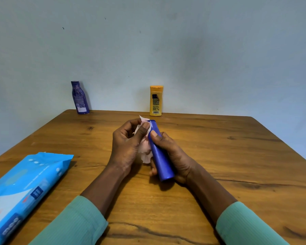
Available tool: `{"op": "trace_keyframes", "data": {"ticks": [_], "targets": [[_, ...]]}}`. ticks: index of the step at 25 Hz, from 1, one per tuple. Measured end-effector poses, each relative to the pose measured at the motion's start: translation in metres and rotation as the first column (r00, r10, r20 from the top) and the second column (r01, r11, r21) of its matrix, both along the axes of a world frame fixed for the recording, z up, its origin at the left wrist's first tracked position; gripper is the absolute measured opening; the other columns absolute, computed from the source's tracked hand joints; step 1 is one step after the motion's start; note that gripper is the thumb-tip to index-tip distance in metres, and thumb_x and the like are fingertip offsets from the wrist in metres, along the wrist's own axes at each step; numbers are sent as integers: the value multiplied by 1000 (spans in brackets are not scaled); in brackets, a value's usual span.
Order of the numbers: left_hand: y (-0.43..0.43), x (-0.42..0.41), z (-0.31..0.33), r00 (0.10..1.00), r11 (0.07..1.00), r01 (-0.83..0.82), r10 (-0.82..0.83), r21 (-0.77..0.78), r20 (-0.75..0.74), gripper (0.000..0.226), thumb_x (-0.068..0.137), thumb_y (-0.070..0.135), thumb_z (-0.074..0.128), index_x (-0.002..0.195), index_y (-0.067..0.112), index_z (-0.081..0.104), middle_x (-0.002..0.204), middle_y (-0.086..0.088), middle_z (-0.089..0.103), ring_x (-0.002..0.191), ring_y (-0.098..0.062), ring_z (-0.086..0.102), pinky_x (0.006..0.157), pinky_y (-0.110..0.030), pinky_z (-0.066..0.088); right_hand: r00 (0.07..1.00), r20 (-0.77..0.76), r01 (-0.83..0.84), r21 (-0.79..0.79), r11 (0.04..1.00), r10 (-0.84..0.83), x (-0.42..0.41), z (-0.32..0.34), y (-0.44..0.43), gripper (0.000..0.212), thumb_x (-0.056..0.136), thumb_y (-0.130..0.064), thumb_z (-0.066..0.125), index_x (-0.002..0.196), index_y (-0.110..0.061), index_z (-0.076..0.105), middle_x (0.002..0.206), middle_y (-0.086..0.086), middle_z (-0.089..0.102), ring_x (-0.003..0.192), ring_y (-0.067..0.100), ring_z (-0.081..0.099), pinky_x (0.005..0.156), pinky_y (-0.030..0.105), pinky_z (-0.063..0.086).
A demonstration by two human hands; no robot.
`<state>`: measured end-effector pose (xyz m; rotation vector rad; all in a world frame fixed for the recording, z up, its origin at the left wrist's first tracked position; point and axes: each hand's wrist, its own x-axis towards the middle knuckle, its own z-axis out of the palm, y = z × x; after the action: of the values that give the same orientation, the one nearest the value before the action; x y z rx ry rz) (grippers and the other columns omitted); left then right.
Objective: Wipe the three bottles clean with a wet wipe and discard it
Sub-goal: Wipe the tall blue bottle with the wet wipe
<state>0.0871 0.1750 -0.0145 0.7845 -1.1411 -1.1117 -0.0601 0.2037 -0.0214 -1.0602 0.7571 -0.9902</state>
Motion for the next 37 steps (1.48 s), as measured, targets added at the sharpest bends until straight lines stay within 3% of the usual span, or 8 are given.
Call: {"op": "trace_keyframes", "data": {"ticks": [3,7,12,16,20,28,33,37], "targets": [[-1,3,-1,999,1000,-6,7,-21,39,32,84,27,79,112,13,76,107,-10,78,92,-23,71,76,-39,61,1000,6,9,-60,998,-8,-1,2,1,48,95,-46,68,130,-20,49,98,17,63,68,25,65,63,40,59],[-4,9,-2,979,984,-158,168,-88,120,16,92,28,75,103,15,77,95,-9,77,85,-23,71,74,-39,59,992,-130,11,23,1000,-8,-4,-2,1,61,97,-59,55,130,-8,55,75,6,61,58,17,56,52,28,48],[12,-1,-8,938,976,-97,156,-196,310,28,91,23,78,117,19,71,106,0,75,95,-13,72,72,-22,58,986,129,-125,175,977,103,-15,-4,-2,67,88,-62,64,125,-6,61,68,10,55,50,18,52,47,26,46],[-1,2,-7,923,955,-250,284,-158,260,21,91,29,77,109,19,75,98,4,77,90,-9,72,70,-24,57,979,145,-169,210,963,140,-13,-3,-4,82,77,-53,81,138,-6,53,69,8,54,51,16,51,47,25,47],[12,-10,-9,909,937,-315,344,-153,235,14,90,31,80,94,19,75,83,1,76,73,-18,72,61,-36,61,997,82,-11,93,996,3,-4,-2,-2,72,90,-54,68,143,-10,47,86,13,65,59,20,57,52,30,49],[14,-18,-4,852,882,-445,471,-157,229,27,89,43,79,87,19,69,79,4,72,69,-12,68,55,-23,52,991,38,133,-51,990,-131,10,0,6,50,103,-51,46,134,-14,60,118,22,71,90,30,67,78,42,56],[0,-18,-9,825,856,-511,513,-72,237,29,93,48,72,85,22,64,79,1,70,69,-18,67,58,-40,58,964,12,267,-68,961,-267,17,0,9,45,108,-47,40,123,-11,61,101,21,73,72,28,69,62,38,59],[10,-26,-4,873,901,-404,432,-159,226,27,96,42,72,92,15,67,81,3,70,70,-6,65,60,-21,53,942,-16,331,-133,934,-336,18,-1,7,41,110,-42,38,124,-16,65,110,15,76,86,25,72,67,36,60]]}}
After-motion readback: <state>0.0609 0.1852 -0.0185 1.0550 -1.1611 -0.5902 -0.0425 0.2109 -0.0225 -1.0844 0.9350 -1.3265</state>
